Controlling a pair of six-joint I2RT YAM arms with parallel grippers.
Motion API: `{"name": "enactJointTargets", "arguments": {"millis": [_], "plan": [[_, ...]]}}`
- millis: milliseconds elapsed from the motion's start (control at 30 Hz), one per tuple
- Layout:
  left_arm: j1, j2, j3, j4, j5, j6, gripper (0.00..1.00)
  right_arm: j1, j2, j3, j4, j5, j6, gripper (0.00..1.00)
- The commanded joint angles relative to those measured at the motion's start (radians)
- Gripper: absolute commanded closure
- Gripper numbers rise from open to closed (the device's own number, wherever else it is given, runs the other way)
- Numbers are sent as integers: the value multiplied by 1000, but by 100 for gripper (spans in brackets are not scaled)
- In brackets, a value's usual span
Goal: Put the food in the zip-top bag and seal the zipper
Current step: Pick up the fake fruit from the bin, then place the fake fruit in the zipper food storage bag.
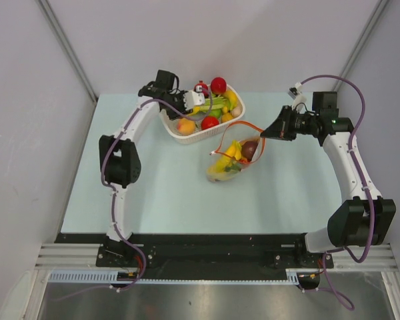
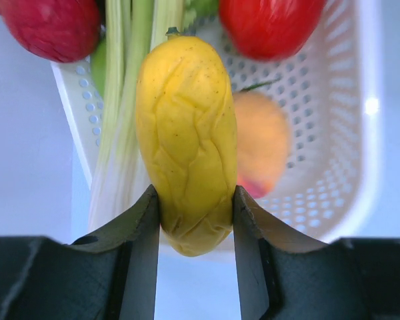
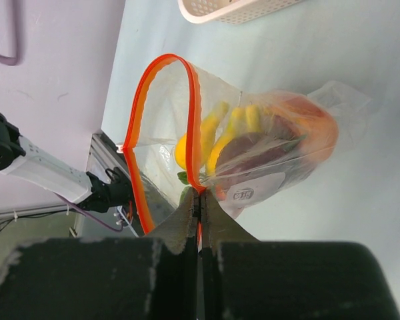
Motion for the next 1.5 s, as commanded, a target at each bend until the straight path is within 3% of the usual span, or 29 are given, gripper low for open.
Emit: {"name": "enactJointTargets", "arguments": {"millis": [0,267,400,500,667,767,1000,1033,1133,1167,1300,1433,1467], "plan": [[-35,-217,153,-118,338,-219,86,-2,-2,50,56,-30,32,100],[-259,-405,76,-115,582,-748,82,8,-11,48,71,-34,91,100],[-365,-373,47,-178,524,-727,75,6,-13,48,73,-40,111,100],[-400,-304,44,-200,450,-752,76,4,-19,48,68,-42,115,100],[-409,-219,15,-220,323,-815,79,-3,-36,48,38,-50,111,100],[-417,-155,48,-279,189,-799,79,-3,-39,48,36,-62,108,100],[-419,-93,125,-425,31,-700,74,-42,-48,48,34,-74,103,100],[-419,-100,124,-427,28,-688,71,-43,-46,48,30,-73,100,100],[-419,-116,147,-433,54,-657,48,-40,-36,45,19,-73,89,100],[-417,-123,162,-436,72,-646,35,-40,-33,44,21,-74,86,100],[-408,-185,251,-395,161,-660,11,-40,-29,44,15,-80,65,100],[-333,-319,144,-228,322,-775,1,-42,-28,44,5,-82,51,100],[-307,-345,100,-185,444,-795,0,-42,-26,44,2,-80,51,100]]}}
